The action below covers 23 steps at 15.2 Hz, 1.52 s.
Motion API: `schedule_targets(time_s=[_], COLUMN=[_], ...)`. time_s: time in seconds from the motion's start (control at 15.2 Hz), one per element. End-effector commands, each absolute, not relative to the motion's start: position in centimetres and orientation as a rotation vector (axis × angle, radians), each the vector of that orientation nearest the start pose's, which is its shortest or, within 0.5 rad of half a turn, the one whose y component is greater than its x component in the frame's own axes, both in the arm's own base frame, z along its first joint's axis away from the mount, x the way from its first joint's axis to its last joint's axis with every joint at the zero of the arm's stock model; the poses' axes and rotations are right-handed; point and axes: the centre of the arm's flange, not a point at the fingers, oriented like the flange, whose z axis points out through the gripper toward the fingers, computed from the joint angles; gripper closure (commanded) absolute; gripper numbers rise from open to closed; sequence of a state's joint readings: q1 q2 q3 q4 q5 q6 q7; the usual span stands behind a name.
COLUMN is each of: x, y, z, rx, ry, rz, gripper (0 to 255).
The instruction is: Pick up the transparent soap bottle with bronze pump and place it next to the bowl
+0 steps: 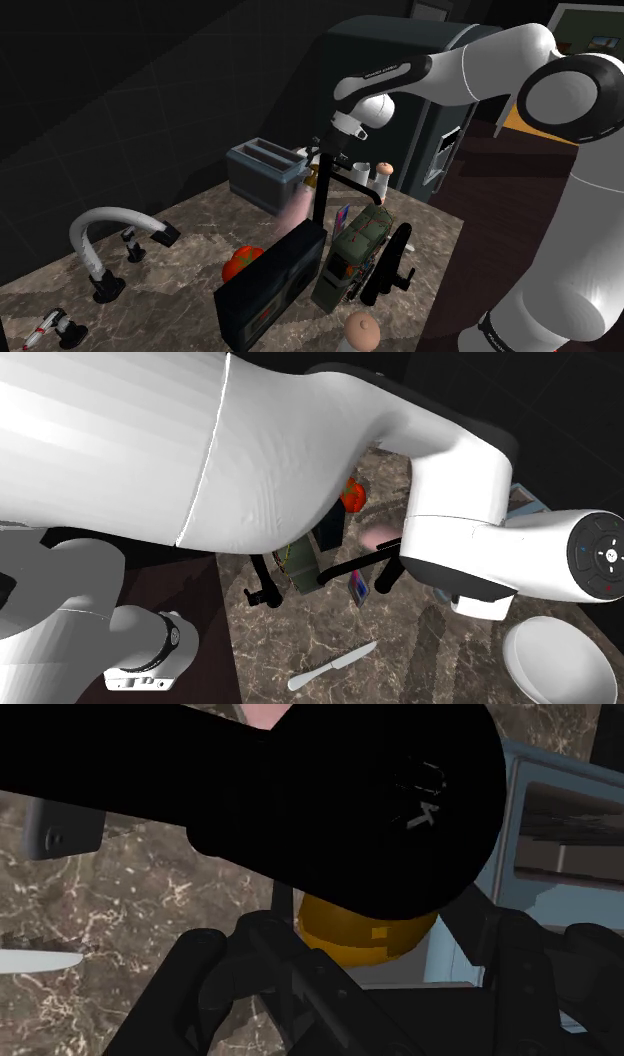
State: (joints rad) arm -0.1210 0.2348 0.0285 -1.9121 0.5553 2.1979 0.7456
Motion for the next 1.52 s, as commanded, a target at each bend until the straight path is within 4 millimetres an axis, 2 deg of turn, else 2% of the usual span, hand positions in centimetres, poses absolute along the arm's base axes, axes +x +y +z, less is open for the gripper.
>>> schedule_targets(time_s=[0.0,1.45], x=[61.7,61.7], y=[-3.7,-3.7], z=[39.6,51.2], rx=[-2.248,-2.248], ry=[1.465,1.465], rz=[0.142,0.142], gripper=[255,255])
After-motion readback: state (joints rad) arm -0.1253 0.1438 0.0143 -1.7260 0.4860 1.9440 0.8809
